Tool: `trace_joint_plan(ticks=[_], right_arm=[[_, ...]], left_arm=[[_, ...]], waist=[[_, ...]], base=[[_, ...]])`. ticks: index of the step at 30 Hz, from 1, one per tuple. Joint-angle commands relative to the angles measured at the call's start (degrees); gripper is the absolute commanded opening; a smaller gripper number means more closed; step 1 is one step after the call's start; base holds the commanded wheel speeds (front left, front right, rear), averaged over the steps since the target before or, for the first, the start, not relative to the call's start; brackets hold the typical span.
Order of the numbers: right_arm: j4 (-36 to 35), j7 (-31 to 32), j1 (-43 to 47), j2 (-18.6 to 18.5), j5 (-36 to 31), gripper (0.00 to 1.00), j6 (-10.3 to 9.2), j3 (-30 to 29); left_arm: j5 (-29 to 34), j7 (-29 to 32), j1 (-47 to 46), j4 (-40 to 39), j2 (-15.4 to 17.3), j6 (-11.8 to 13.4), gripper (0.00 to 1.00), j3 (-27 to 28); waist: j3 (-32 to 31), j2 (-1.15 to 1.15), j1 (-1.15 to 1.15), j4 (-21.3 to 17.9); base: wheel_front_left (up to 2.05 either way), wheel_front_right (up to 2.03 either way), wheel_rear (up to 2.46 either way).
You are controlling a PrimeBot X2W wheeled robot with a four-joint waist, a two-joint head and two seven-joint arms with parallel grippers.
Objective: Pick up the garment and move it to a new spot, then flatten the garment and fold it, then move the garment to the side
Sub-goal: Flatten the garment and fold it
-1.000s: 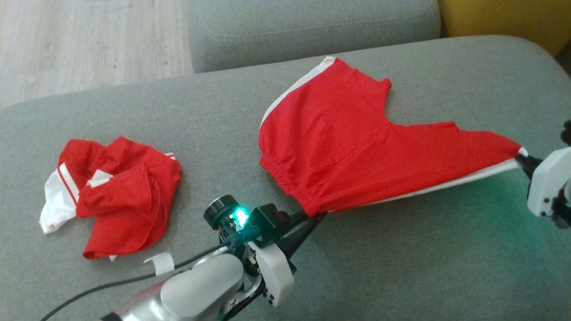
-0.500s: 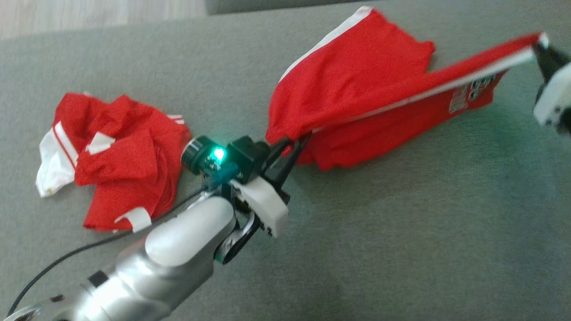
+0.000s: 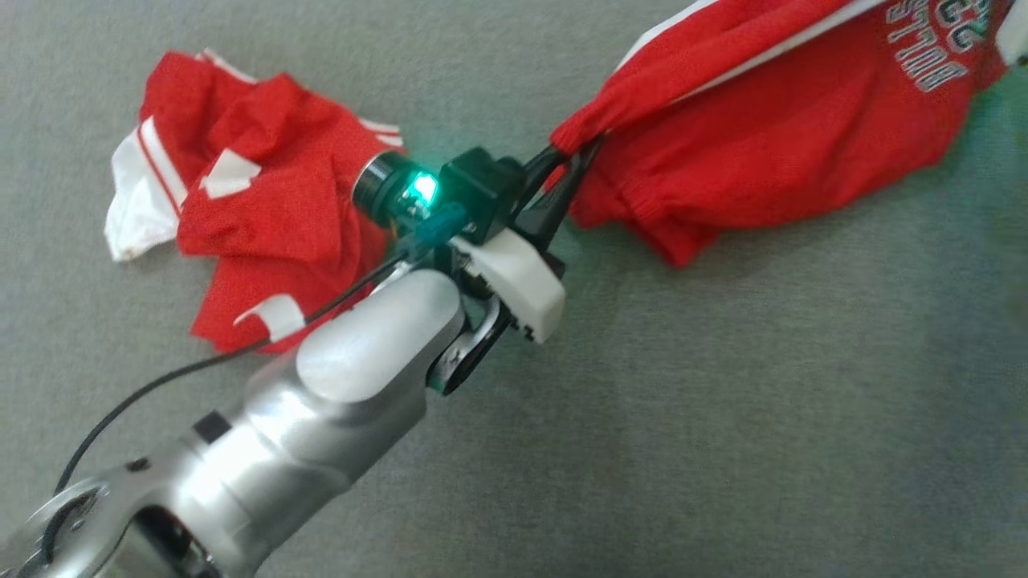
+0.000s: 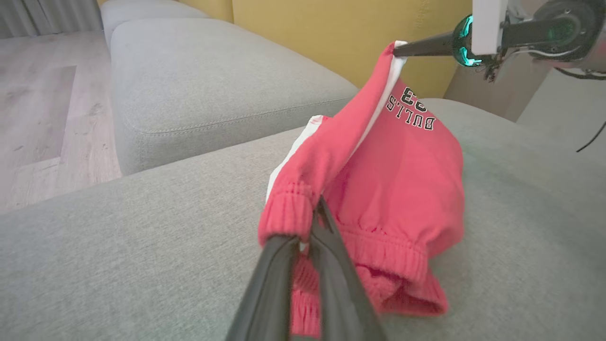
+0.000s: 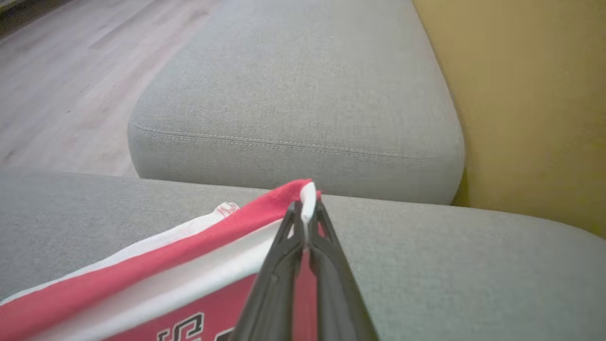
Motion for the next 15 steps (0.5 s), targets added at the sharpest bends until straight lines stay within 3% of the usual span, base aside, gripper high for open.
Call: trace_joint_plan(ticks=[1,15], right_arm=[[-0.1,-1.1,-2.5,0.3,-1.0,0.0,-0.05,0.1],[8.9,-6.1,-8.4,0.6,-3.5,0.0,-0.05,1.9]], left_arm=[[0.4,-0.7,-3.0,-0.4,-0.2,-0.4,0.0,2.3],[0.6,-2.7,-6.0,4.5,-4.6,-1.9,0.0,1.4]], waist=[[3.1,0.0,-0.02,2.9],[6.5,0.0,-0.02,6.5]], base=[[0.0,0.0,0.0],[0.0,0.0,0.0]])
